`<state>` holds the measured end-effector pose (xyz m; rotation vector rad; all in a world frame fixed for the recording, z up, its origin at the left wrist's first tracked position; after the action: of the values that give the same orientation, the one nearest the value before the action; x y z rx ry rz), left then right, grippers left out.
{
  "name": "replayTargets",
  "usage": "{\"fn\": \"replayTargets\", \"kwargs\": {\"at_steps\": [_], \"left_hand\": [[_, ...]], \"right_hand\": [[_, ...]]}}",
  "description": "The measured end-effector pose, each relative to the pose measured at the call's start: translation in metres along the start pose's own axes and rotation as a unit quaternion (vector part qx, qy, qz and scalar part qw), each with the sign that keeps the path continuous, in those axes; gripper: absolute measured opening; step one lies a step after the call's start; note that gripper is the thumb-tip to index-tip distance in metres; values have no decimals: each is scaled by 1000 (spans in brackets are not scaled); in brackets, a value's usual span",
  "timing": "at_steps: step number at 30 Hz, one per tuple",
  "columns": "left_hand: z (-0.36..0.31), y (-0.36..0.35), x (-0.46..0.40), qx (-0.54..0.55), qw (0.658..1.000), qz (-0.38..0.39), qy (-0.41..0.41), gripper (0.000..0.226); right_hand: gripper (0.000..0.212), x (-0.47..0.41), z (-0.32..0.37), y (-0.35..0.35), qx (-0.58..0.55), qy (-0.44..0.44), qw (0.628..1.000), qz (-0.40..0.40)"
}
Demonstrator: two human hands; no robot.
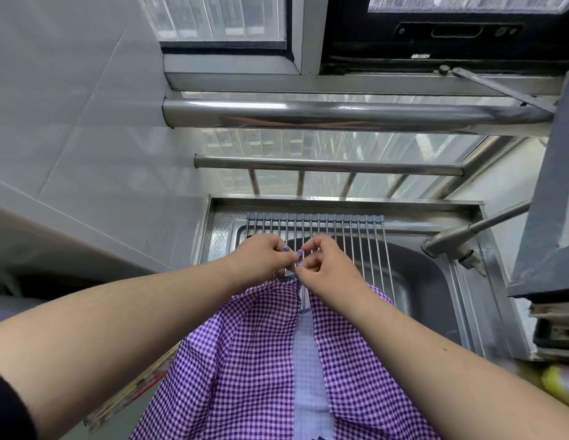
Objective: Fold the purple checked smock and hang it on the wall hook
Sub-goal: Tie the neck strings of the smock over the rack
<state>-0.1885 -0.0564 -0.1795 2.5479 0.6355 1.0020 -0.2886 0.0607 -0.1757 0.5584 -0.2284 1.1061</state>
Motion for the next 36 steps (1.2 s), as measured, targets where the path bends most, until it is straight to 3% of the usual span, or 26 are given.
{"fn": "replayTargets", "kwargs": {"at_steps": [5, 9, 15, 18, 22, 24, 28, 36], "left_hand": [[3, -3, -1, 1, 1000, 15, 10, 26], [-2, -1, -1, -40, 999, 9, -7, 23], [-11, 2, -1, -129, 990, 12, -48, 16], [-13, 1, -2, -156, 986, 21, -60, 11], [-5, -1, -5, -82, 995, 48, -29, 21], [0, -6, -4, -31, 997, 74, -8, 28], [2, -14, 0, 57, 993, 101, 12, 33], [2, -11, 1, 58, 994, 85, 27, 29]], "right_hand": [[28, 5, 15, 8, 130, 60, 989, -33], [15, 4, 21, 7, 204, 65, 976, -35], [16, 0, 9, 5, 190, 20, 981, -21], [26, -1, -4, -1, 103, -33, 994, 21], [22, 6, -11, -3, -2, -54, 996, 74], [24, 6, -10, -1, 20, -37, 997, 66], [16, 4, -1, 13, 25, 11, 999, -23], [18, 12, 19, 19, 172, 89, 980, -43]]}}
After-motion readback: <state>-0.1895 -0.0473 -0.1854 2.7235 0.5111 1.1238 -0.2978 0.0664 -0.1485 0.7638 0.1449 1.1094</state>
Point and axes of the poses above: each hand's wrist, its own x-axis away from the middle knuckle, its own y-axis out of the back of the hand, z = x × y, the point moved 9 cm from there along -x, towards the middle knuckle, and after that the axes turned 5 degrees about -x, right-handed, at the moved point
